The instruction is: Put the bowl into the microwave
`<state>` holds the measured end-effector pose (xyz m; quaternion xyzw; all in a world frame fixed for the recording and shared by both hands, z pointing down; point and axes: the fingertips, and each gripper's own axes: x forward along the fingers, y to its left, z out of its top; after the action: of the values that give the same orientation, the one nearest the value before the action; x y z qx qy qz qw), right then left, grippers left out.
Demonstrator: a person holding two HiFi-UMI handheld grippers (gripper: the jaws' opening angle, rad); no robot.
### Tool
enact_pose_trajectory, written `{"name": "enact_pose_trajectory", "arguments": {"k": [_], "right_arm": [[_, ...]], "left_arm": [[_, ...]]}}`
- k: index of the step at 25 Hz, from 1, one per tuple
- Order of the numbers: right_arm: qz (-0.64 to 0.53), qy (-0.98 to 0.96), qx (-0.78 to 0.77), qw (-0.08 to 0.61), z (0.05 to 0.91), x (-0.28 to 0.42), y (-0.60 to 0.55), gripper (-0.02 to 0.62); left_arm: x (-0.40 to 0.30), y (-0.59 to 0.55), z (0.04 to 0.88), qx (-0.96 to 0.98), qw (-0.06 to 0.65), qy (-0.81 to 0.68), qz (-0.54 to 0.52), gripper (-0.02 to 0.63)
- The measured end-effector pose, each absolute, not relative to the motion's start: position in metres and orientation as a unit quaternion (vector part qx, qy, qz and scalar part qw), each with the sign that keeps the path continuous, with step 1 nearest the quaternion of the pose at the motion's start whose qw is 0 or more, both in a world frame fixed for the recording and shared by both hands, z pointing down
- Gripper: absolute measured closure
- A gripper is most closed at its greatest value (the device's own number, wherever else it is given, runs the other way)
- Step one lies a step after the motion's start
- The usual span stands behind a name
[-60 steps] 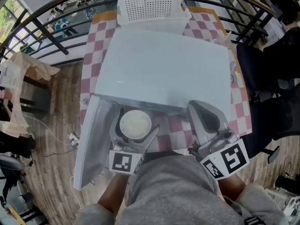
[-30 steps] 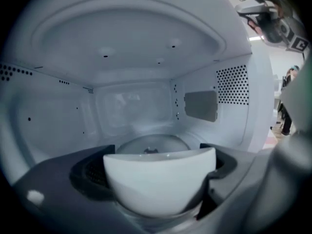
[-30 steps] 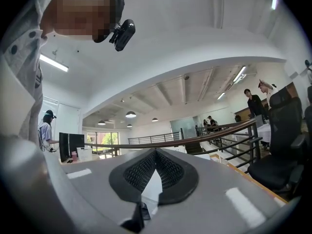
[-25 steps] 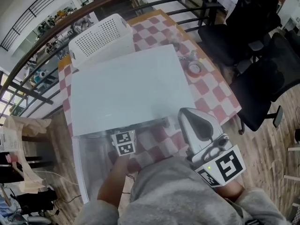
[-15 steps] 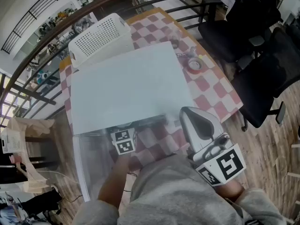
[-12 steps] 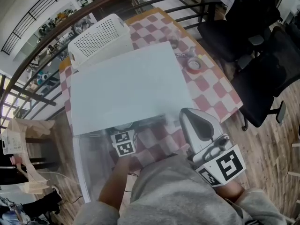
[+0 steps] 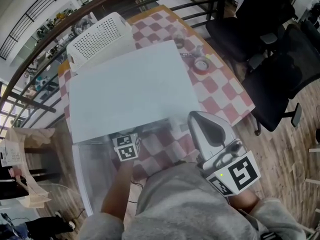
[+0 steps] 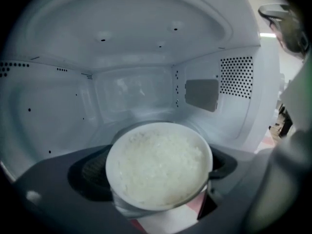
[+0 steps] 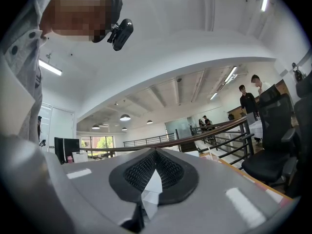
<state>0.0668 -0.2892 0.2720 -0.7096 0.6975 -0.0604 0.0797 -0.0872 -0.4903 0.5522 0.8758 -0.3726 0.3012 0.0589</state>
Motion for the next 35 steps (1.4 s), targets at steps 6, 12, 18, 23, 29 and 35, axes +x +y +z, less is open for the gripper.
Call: {"name": "enact_pose_trajectory", "arguments": {"k": [6, 12, 18, 23, 29, 35], "right_arm": [[-0.062, 0.679, -0.729, 0.056, 0.283, 0.1, -0.28, 0.598], [-0.071, 0.667, -0.741, 0.023, 0.301, 0.133, -0.277, 0.598], [-0.076, 0.69, -0.72, 0.017, 0.301, 0.118, -0.291, 0.598], [-0.065, 0.734, -0.676, -0.003, 0.3, 0.068, -0.307, 0.598], [-0.054, 0.775, -0.629, -0.015, 0.3, 0.025, -0.311, 0.598], [-0.048, 0.802, -0.596, -0.014, 0.293, -0.002, -0.296, 0.598]], "left_arm": [[-0.094, -0.479, 0.534, 0.888, 0.076, -0.365, 0.27, 0.066], [-0.126, -0.449, 0.49, 0.887, 0.084, -0.403, 0.21, 0.066], [-0.153, -0.414, 0.442, 0.884, 0.092, -0.441, 0.129, 0.112], [-0.153, -0.392, 0.393, 0.902, 0.053, -0.421, 0.081, 0.142], [-0.169, -0.355, 0.371, 0.895, -0.011, -0.436, 0.09, 0.296], [-0.206, -0.31, 0.364, 0.873, -0.001, -0.48, 0.085, 0.533]]}}
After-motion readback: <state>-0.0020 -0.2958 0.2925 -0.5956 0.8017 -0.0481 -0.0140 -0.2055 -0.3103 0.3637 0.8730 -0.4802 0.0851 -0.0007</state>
